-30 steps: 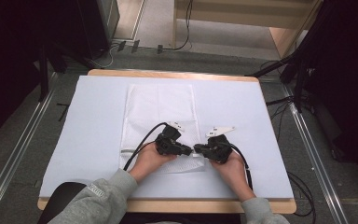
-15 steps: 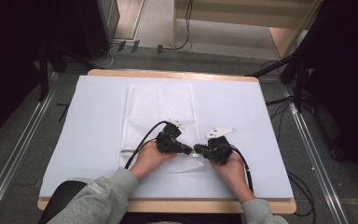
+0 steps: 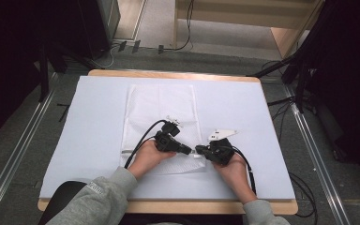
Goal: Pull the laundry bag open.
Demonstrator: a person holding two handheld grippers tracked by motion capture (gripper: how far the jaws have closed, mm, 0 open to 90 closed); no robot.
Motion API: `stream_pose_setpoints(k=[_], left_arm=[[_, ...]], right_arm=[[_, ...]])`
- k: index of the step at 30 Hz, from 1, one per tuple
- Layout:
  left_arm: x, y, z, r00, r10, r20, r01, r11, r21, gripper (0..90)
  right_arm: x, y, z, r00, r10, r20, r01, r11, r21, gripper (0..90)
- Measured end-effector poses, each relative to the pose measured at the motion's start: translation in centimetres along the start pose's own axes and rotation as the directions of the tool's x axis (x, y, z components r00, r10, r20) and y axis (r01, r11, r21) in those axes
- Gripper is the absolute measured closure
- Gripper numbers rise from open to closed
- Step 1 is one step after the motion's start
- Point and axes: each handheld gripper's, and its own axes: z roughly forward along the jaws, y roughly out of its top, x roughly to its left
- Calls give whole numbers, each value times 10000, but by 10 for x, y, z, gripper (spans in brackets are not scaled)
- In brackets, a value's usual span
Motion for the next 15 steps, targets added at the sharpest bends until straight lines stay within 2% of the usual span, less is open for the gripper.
stream_pose_setpoints(k=[7,13,15], left_arm=[[1,-1,-4,9999,-124,106,123,9999,32,880],[2,-1,-5,9999,-75,106,73,9998,192,880],[3,-2,-7,9997,-215,142,212,9996,166,880]], right_arm=[[-1,-1,0,10000,45,-58,-45,10000,-17,887],[-2,-1,0,9999,84,-141,-84,10000,-39,887],[-2,-1,0,9999,68,-147,-68,10000,-34,887]])
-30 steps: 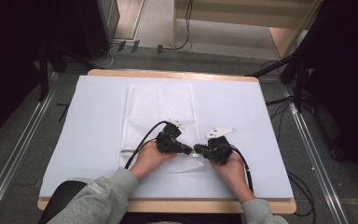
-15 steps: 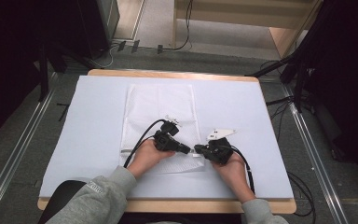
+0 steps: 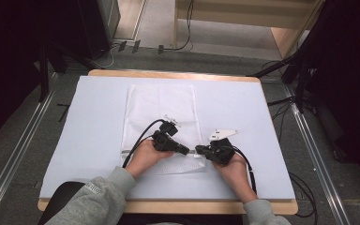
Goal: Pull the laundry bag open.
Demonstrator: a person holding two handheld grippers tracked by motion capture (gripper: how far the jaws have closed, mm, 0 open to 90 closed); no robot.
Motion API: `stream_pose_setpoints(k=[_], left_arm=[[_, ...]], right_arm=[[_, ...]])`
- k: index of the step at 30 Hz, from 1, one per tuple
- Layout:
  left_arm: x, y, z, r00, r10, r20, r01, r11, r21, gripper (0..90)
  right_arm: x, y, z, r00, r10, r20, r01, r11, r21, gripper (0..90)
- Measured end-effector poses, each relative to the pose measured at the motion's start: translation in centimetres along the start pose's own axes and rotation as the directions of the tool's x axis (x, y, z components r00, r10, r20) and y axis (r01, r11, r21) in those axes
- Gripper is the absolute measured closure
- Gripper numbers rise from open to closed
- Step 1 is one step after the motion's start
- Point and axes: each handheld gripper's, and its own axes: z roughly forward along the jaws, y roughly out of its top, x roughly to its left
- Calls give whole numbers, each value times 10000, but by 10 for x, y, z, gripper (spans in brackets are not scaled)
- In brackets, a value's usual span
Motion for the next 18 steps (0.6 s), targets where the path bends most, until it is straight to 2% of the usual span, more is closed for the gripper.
stream_pose_setpoints(k=[6,13,18], left_arm=[[0,-1,-2,9999,136,-58,-136,9999,107,881],[1,-3,-12,10000,-4,-11,4,10000,88,880],[0,-4,-16,9999,104,-72,-102,9998,183,880]], right_arm=[[0,0,0,10000,-17,-33,17,10000,-2,887],[-1,0,0,10000,-24,-83,24,10000,-3,887],[-1,0,0,10000,-70,-70,70,10000,15,886]])
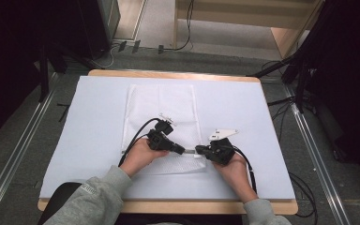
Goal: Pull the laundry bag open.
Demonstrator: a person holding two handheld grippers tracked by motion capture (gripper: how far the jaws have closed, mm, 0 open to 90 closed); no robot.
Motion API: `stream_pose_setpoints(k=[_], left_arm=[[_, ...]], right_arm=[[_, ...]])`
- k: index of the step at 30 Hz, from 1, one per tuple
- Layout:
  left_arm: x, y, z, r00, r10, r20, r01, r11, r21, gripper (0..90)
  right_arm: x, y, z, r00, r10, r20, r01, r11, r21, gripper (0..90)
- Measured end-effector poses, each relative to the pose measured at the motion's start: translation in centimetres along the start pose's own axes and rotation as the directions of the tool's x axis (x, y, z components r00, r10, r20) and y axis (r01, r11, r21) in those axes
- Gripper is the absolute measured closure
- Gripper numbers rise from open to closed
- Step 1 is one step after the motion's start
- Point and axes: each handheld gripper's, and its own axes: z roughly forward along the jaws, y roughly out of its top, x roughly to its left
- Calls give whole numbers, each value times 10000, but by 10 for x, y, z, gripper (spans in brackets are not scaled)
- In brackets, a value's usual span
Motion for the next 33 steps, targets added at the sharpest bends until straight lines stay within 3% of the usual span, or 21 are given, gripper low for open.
stream_pose_setpoints(k=[33], left_arm=[[7,-14,-26,9994,-326,-107,326,9994,-65,881]], right_arm=[[0,2,0,10000,-78,-30,79,9998,156,884]])
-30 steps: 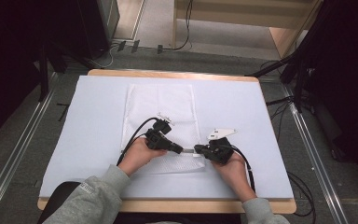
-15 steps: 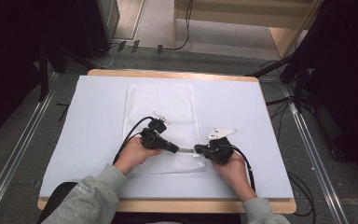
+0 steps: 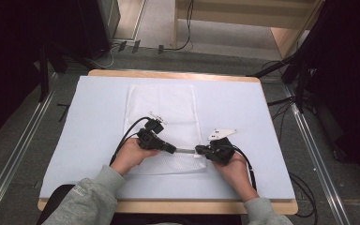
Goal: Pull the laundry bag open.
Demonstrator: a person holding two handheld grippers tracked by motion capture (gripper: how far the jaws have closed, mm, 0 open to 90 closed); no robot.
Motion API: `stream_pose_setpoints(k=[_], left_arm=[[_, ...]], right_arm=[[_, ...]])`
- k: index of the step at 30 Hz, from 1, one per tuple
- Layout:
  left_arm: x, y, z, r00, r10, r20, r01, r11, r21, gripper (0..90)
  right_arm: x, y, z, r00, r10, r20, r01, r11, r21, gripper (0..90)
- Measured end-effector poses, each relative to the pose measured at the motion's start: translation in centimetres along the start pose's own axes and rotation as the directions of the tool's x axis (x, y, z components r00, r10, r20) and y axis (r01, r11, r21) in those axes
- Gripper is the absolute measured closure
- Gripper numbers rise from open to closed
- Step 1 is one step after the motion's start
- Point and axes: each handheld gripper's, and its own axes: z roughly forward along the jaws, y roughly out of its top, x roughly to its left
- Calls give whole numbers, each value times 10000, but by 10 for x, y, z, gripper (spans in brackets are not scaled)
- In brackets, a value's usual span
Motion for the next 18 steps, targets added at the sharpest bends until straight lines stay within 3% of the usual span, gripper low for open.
stream_pose_setpoints(k=[11,18], left_arm=[[3,-5,-7,10000,-3,-84,3,10000,47,881],[9,-9,-16,9997,-230,-52,230,9997,-77,881]], right_arm=[[-1,0,0,10000,-26,-74,26,10000,8,884],[-2,1,1,9999,-105,-104,105,9999,-5,884]])
